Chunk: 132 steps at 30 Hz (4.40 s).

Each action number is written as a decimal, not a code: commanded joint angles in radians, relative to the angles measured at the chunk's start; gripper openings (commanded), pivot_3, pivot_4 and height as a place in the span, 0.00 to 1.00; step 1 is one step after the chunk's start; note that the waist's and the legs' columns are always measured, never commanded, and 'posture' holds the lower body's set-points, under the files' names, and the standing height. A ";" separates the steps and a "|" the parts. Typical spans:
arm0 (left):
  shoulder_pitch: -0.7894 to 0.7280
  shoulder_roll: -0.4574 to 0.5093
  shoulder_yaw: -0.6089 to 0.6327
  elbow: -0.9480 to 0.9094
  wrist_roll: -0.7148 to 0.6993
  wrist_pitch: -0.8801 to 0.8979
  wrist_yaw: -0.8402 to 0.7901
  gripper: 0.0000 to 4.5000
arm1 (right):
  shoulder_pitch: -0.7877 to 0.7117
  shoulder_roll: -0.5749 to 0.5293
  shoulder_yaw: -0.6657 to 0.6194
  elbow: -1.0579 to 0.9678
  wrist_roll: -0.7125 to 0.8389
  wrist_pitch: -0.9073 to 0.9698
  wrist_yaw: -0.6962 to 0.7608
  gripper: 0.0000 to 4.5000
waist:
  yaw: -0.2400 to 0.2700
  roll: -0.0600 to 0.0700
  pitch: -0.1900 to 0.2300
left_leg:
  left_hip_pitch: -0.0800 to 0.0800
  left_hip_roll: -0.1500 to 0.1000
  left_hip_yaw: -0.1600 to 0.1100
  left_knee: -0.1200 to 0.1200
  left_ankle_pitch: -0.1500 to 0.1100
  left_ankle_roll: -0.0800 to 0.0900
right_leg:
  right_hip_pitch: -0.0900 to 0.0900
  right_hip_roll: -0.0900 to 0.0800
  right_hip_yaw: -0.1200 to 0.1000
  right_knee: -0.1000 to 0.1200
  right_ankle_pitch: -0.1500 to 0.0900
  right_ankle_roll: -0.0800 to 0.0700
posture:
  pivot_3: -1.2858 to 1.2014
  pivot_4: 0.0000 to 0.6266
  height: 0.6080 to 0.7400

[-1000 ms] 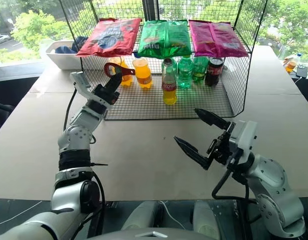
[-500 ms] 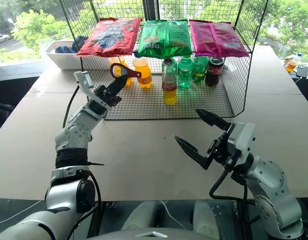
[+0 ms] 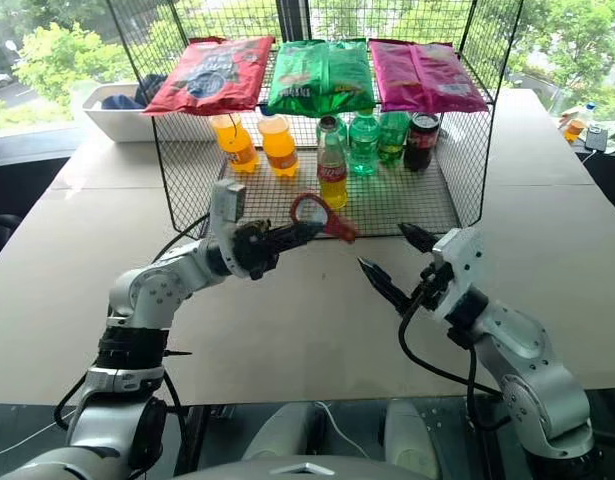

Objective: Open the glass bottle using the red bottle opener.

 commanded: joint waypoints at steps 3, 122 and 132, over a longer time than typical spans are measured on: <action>-0.058 0.041 -0.088 0.019 0.046 -0.018 -0.175 0.02 | -0.057 -0.149 -0.056 -0.061 0.300 0.316 0.014 1.00 | 0.002 0.002 0.002 | -0.001 -0.001 0.000 0.000 0.000 0.001 | 0.000 -0.001 0.000 -0.001 0.000 0.000 | 0.52 0.24 1.00; -0.047 -0.003 -0.168 0.005 0.134 -0.026 -0.278 0.00 | -0.137 -0.234 0.022 -0.009 0.857 0.486 -0.212 0.31 | -0.001 -0.001 0.003 | -0.015 -0.001 0.000 0.005 -0.001 0.002 | -0.013 -0.001 -0.001 0.001 0.000 0.000 | 0.52 0.24 1.00; -0.040 -0.002 -0.172 0.002 0.134 -0.029 -0.281 0.00 | -0.130 -0.240 0.007 0.002 0.922 0.477 -0.224 0.02 | -0.001 -0.001 0.003 | -0.015 -0.001 0.000 0.005 -0.001 0.002 | -0.013 -0.001 -0.001 0.001 0.000 0.001 | 0.52 0.24 1.00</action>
